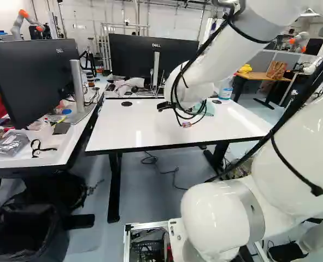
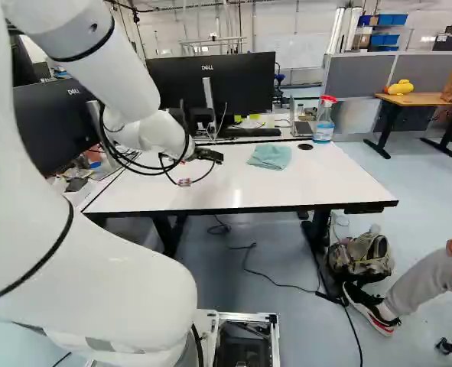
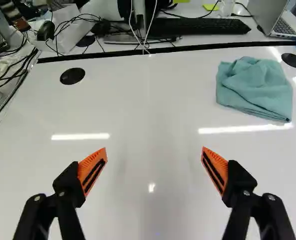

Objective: Clean the table with the green towel

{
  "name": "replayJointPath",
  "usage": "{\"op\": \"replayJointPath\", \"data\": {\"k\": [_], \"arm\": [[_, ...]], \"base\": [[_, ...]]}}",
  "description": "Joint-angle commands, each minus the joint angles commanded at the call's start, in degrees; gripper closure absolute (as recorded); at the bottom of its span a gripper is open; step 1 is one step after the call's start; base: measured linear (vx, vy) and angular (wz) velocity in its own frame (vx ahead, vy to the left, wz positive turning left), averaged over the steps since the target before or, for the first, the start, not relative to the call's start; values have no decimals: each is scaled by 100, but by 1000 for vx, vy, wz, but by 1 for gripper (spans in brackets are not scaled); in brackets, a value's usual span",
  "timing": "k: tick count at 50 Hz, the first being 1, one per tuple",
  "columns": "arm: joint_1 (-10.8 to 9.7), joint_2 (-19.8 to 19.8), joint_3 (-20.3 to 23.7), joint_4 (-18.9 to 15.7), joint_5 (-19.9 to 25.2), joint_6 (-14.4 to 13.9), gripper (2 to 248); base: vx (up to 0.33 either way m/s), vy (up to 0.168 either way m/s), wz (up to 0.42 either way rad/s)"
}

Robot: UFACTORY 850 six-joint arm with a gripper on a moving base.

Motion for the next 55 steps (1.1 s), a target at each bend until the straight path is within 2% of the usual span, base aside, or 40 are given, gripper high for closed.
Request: {"op": "replayJointPath", "data": {"k": [27, 55], "arm": [[-93, 205, 973, -129, 1636, 0, 3], [-161, 354, 1680, -223, 2825, 0, 3]], "base": [[0, 0, 0], [0, 0, 0]]}}
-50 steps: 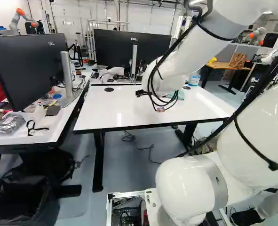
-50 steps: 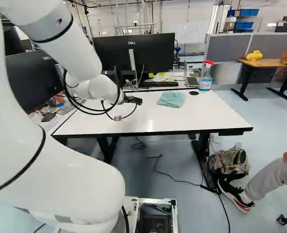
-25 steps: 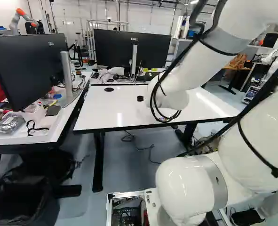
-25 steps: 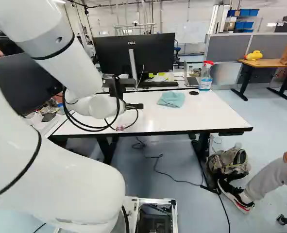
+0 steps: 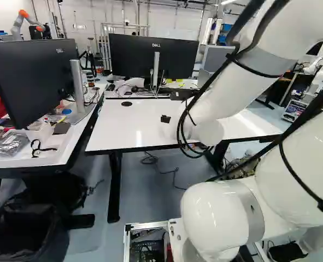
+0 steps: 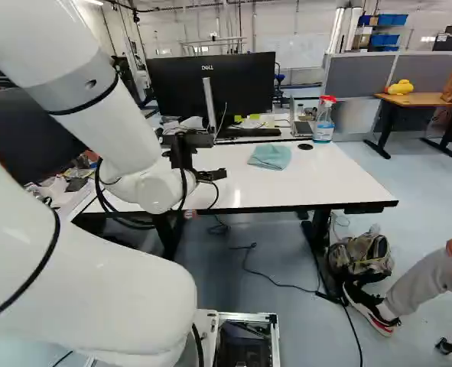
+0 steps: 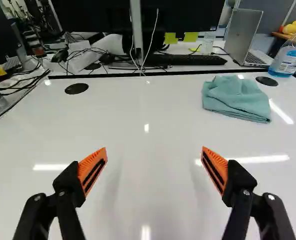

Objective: Clean the table with the green towel

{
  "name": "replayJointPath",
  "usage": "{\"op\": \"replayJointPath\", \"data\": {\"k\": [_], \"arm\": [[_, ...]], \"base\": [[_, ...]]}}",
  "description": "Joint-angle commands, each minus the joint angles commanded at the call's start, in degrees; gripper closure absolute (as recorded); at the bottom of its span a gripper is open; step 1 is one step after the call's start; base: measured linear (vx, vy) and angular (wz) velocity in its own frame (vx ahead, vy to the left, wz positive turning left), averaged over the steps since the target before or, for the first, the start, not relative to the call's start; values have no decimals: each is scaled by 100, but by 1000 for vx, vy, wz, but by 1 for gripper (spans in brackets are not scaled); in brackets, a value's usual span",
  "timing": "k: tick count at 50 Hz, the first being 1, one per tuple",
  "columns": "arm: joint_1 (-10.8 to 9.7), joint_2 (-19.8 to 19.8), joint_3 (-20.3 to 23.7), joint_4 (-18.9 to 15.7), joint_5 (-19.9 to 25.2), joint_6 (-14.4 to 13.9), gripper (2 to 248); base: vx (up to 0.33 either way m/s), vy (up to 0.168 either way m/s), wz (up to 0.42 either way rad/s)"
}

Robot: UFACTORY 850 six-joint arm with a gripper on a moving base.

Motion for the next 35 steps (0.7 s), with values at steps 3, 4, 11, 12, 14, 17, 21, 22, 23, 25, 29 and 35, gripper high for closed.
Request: {"op": "replayJointPath", "data": {"k": [3, 4, 11, 12, 14, 17, 21, 22, 23, 25, 29, 35], "arm": [[-6, 13, 62, -8, 104, 0, 3], [-8, 17, 80, -11, 135, 0, 3], [-19, 42, 199, -26, 335, 0, 3], [-21, 45, 215, -28, 361, 0, 3], [-23, 52, 245, -32, 412, 0, 3], [-27, 60, 287, -38, 482, 0, 3], [-32, 71, 337, -45, 567, 0, 3], [-33, 74, 349, -46, 587, 0, 3], [-34, 76, 360, -48, 606, 0, 3], [-37, 80, 382, -51, 642, 0, 3], [-40, 89, 420, -56, 706, 0, 3], [-45, 98, 466, -62, 784, 0, 3]], "base": [[0, 0, 0], [0, 0, 0], [0, 0, 0], [0, 0, 0], [0, 0, 0], [0, 0, 0], [0, 0, 0], [0, 0, 0], [0, 0, 0], [0, 0, 0], [0, 0, 0], [0, 0, 0]]}}
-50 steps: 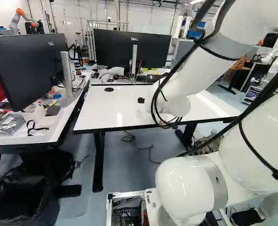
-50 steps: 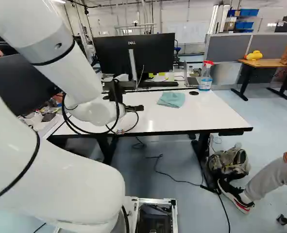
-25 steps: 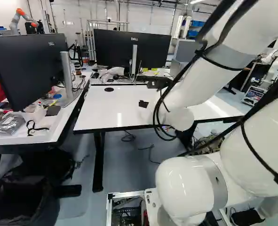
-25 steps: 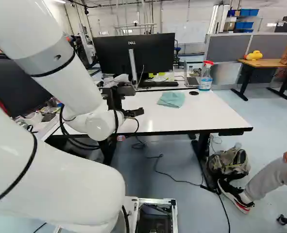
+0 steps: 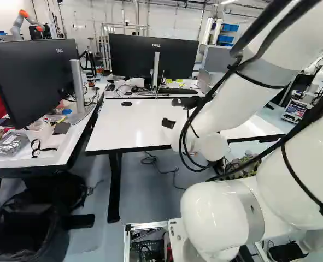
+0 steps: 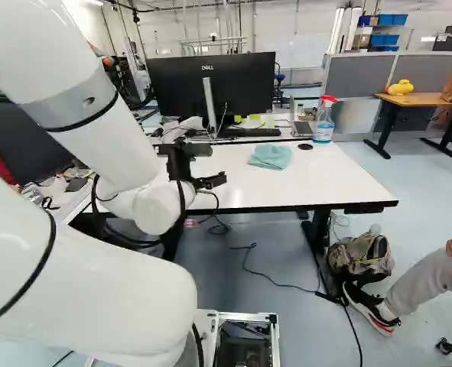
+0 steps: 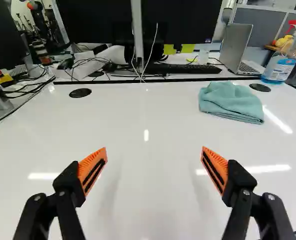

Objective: Clean the table with the green towel

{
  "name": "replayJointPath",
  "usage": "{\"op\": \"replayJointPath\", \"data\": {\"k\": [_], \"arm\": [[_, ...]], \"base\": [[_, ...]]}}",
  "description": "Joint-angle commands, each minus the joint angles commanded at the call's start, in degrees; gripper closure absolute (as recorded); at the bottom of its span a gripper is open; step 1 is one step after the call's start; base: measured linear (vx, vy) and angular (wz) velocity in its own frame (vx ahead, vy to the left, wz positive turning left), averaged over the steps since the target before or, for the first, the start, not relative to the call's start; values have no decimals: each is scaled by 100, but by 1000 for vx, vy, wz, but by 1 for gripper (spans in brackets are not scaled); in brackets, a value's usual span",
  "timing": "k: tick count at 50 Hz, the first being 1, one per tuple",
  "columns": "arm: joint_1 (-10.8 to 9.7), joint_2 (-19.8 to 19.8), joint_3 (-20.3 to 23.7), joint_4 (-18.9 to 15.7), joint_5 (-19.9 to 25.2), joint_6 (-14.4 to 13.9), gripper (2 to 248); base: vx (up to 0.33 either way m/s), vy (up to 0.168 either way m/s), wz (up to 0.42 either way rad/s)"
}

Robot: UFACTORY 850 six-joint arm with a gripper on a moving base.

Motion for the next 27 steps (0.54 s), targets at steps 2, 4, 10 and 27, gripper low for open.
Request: {"op": "replayJointPath", "data": {"k": [2, 4, 10, 27], "arm": [[-1, 3, 12, -2, 21, 0, 3], [-2, 5, 24, -3, 41, 0, 3], [-4, 10, 46, -6, 78, 0, 3], [-5, 12, 56, -7, 95, 0, 3]], "base": [[0, 0, 0], [0, 0, 0], [0, 0, 0], [0, 0, 0]]}}
